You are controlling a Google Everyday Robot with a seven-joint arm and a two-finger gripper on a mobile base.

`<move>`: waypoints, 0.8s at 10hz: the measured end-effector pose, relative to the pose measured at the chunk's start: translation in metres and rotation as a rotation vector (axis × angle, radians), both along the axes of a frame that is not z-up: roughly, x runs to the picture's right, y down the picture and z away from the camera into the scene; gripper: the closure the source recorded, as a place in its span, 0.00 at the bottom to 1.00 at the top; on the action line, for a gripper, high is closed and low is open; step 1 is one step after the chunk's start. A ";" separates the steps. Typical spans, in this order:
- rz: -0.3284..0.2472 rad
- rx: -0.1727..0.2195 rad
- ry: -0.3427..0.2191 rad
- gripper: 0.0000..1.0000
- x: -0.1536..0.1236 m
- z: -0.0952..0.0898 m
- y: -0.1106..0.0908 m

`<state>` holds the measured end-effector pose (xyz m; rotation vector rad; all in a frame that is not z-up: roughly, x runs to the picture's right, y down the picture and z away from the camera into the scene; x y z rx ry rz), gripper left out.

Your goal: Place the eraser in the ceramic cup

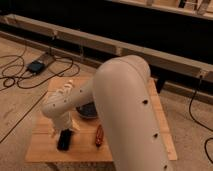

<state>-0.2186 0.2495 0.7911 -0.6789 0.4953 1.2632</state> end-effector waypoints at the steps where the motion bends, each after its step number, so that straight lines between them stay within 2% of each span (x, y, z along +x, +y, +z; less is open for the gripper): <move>1: -0.008 -0.004 0.009 0.20 -0.002 0.004 0.001; 5: -0.030 -0.025 0.061 0.21 -0.009 0.022 0.003; 6: -0.028 -0.028 0.068 0.27 -0.011 0.025 0.002; 8: -0.011 -0.039 0.083 0.47 -0.012 0.027 -0.002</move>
